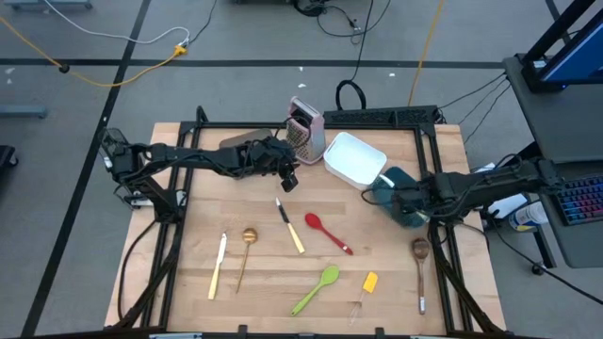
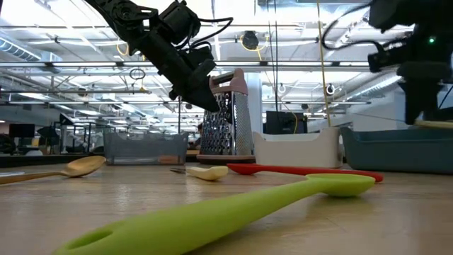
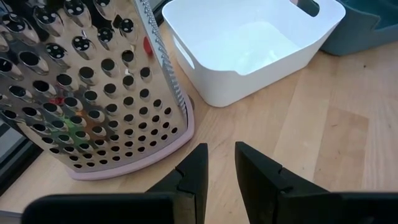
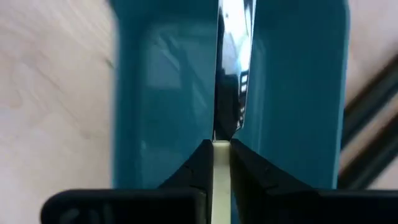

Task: Pick & Place Kitchen Items
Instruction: Put the right yellow table knife into the blue bin

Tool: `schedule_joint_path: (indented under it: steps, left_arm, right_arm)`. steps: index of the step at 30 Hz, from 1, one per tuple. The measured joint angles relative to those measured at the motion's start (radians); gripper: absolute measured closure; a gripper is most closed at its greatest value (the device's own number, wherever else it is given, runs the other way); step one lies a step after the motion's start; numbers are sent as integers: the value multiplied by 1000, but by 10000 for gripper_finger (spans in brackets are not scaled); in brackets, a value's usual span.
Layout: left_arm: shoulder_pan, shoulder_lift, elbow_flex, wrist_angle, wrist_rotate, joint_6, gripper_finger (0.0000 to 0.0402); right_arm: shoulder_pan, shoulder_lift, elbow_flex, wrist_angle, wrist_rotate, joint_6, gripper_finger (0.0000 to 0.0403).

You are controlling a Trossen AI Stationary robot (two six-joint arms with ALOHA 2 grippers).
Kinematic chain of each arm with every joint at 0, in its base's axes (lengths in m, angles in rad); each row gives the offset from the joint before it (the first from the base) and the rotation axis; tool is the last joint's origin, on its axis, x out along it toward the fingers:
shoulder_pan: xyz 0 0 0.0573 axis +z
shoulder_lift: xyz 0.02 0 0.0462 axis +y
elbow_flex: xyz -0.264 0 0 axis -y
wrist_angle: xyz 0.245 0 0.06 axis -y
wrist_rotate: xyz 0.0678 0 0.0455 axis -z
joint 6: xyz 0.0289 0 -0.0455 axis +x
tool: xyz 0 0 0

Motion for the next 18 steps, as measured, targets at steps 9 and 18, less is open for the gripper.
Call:
schedule_joint_path:
  steps: [9, 18]
  left_arm:
    - [0, 0, 0, 0, 0, 0, 316]
    - [0, 0, 0, 0, 0, 0, 316]
  right_arm:
    - [-58, 80, 0, -63, -136, -40, 376]
    - [-99, 164, 0, -17, -109, -153, 376]
